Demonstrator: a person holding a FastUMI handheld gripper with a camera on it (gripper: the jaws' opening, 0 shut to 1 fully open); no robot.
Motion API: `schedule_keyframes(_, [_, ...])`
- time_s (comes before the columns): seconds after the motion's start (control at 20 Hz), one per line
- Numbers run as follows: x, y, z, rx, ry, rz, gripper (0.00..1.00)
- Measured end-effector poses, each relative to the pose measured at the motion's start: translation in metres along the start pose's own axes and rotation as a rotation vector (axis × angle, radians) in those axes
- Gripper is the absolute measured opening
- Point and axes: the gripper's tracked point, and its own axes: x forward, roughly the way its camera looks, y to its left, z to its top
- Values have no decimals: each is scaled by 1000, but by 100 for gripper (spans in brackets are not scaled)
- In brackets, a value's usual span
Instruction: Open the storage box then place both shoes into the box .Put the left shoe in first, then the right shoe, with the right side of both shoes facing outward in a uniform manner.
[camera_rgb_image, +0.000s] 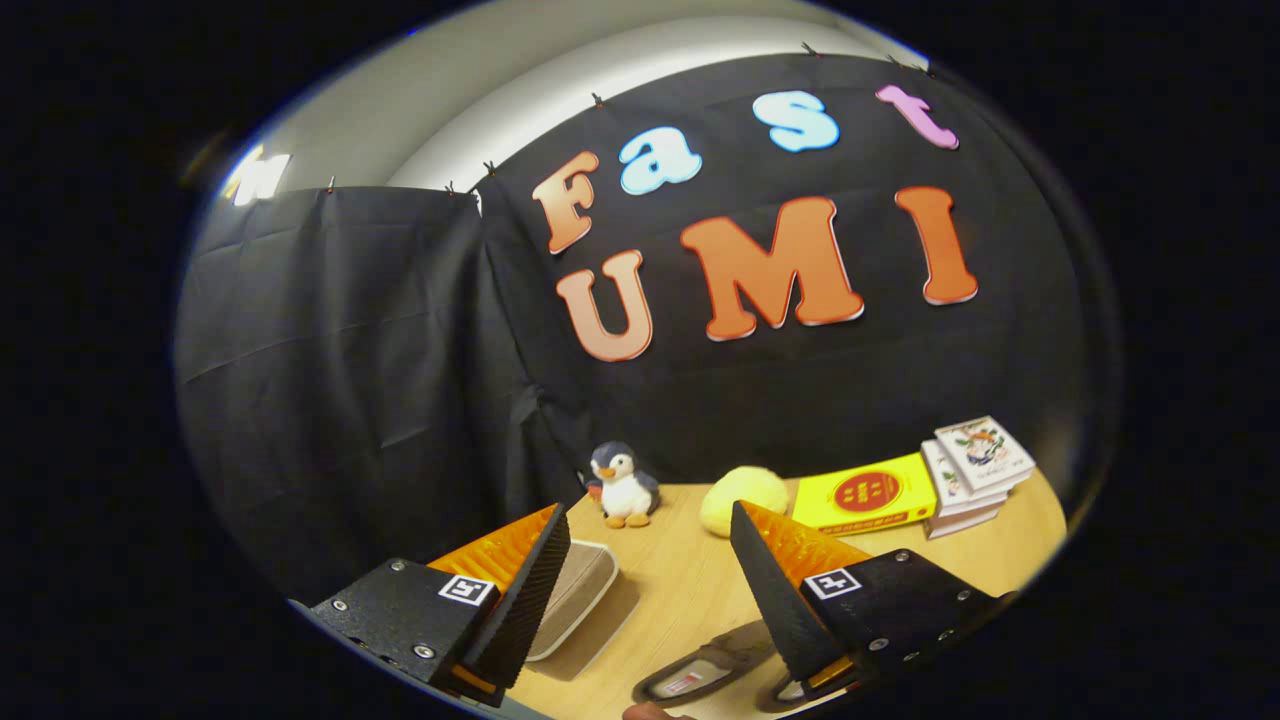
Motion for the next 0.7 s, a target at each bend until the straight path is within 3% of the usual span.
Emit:
schedule_keyframes(0.45, [36, 51, -104, 169, 380, 205, 98])
schedule_keyframes(0.7, [54, 76, -155, 285, 526, 300, 97])
